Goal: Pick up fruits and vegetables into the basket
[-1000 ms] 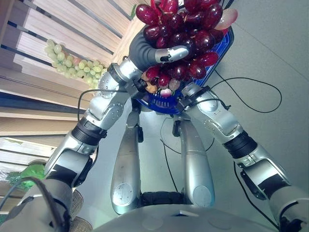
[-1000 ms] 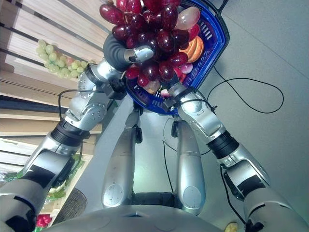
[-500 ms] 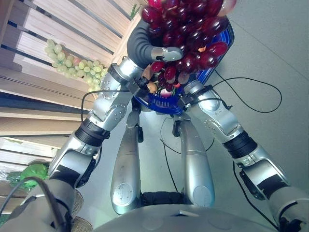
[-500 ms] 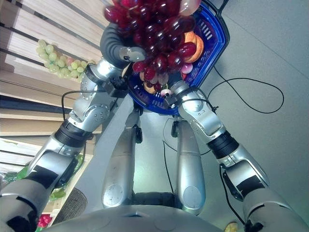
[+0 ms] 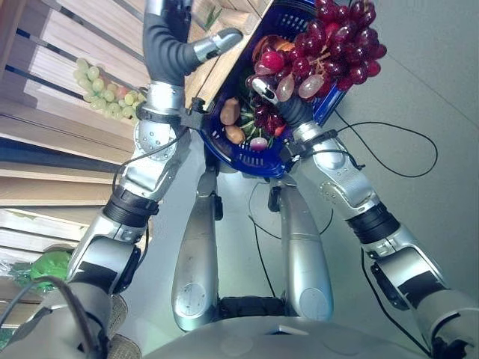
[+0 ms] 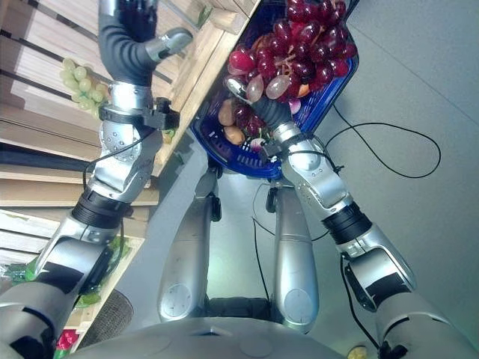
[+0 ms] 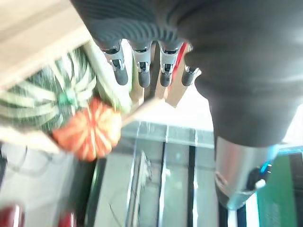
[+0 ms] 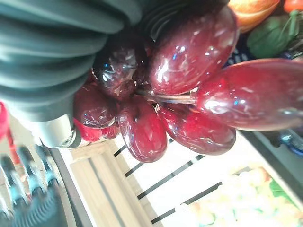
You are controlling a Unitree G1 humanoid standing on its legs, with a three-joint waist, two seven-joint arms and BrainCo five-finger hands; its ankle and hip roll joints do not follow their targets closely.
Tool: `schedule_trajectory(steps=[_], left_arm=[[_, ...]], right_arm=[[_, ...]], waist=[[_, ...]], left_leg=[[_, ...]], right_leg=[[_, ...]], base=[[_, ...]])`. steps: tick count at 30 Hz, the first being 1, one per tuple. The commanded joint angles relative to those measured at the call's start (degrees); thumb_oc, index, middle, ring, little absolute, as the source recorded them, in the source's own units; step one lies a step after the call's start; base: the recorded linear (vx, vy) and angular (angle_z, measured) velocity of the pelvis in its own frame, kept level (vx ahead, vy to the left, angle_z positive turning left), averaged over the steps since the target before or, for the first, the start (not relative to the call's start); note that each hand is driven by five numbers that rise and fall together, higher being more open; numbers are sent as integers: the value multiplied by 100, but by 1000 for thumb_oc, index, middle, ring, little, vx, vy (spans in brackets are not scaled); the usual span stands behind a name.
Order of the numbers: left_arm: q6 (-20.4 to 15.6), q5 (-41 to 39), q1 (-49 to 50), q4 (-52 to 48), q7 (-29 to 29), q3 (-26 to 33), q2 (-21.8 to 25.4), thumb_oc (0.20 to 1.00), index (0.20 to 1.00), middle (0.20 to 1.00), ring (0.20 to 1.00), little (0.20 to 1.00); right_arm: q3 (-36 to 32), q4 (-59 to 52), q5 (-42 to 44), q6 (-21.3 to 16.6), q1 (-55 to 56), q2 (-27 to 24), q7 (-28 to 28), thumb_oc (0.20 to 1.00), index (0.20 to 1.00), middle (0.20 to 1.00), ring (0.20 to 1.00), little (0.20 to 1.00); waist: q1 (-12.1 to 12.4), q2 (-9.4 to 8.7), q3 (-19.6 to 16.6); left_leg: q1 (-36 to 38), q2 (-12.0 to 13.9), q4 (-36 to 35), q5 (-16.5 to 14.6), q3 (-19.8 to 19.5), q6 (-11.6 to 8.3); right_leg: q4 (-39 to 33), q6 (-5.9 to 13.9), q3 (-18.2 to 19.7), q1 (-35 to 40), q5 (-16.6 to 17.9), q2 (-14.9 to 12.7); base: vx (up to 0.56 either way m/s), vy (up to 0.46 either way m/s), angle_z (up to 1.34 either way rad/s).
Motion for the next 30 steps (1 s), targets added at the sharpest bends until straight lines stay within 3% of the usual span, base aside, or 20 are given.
schedule_trajectory(steps=[1, 5, 6, 12, 22, 27, 30], left_arm=[[-141, 576, 13, 134, 695, 366, 43, 1000, 1000, 1000, 1000, 1000], [-123, 909, -62, 559, 1165, 485, 206, 1000, 1000, 1000, 1000, 1000], [-5, 1483, -163, 896, 1534, 544, 329, 1000, 1000, 1000, 1000, 1000], [557, 2045, -398, 1840, 2232, 540, 904, 1000, 1000, 1000, 1000, 1000], [1538, 2358, -984, 3600, 2055, -170, 1424, 1000, 1000, 1000, 1000, 1000], [1898, 2816, -1328, 4272, 1639, -585, 1544, 1000, 1000, 1000, 1000, 1000], [2064, 3024, -1439, 4514, 1414, -774, 1560, 1000, 1000, 1000, 1000, 1000]], right_arm=[[-177, -355, -212, -442, 26, 25, -3, 200, 200, 200, 200, 200], [-167, -27, -290, -195, 4, -85, -143, 200, 200, 200, 200, 200], [-142, 253, -372, -26, -64, -148, -204, 200, 200, 200, 200, 200], [102, 1024, -578, 428, -347, -450, -354, 200, 200, 200, 200, 200], [775, 2517, -932, 1422, -1458, -822, -439, 200, 200, 200, 200, 200], [913, 3227, -977, 1649, -1951, -777, -519, 200, 200, 200, 200, 200], [915, 3532, -1026, 1811, -2138, -729, -550, 442, 442, 442, 442, 442]], waist=[[-124, 206, -241], [-125, 232, -241], [-118, 245, -241], [-65, 312, -241], [43, 557, -241], [66, 635, -241], [66, 690, -241]], left_leg=[[-74, -336, 650, -676, 45, 132], [-64, -325, 658, -672, 60, 98], [-51, -311, 657, -668, 70, 80], [-3, -284, 642, -650, 95, 19], [-28, -311, 686, -589, 150, -50], [-72, -312, 717, -568, 190, -61], [-106, -323, 739, -554, 198, -59]], right_leg=[[-837, 560, -253, 606, 314, -109], [-820, 555, -245, 607, 293, -133], [-800, 551, -249, 607, 277, -147], [-793, 538, -263, 628, 248, -187], [-693, 475, -292, 539, 187, -236], [-640, 452, -310, 472, 171, -236], [-604, 449, -292, 421, 170, -228]], base=[[0, 0, 0], [-2, 30, 4], [1, 16, 8], [-4, 13, 1], [-15, 44, 1], [0, 0, 0], [10, 18, 2]])
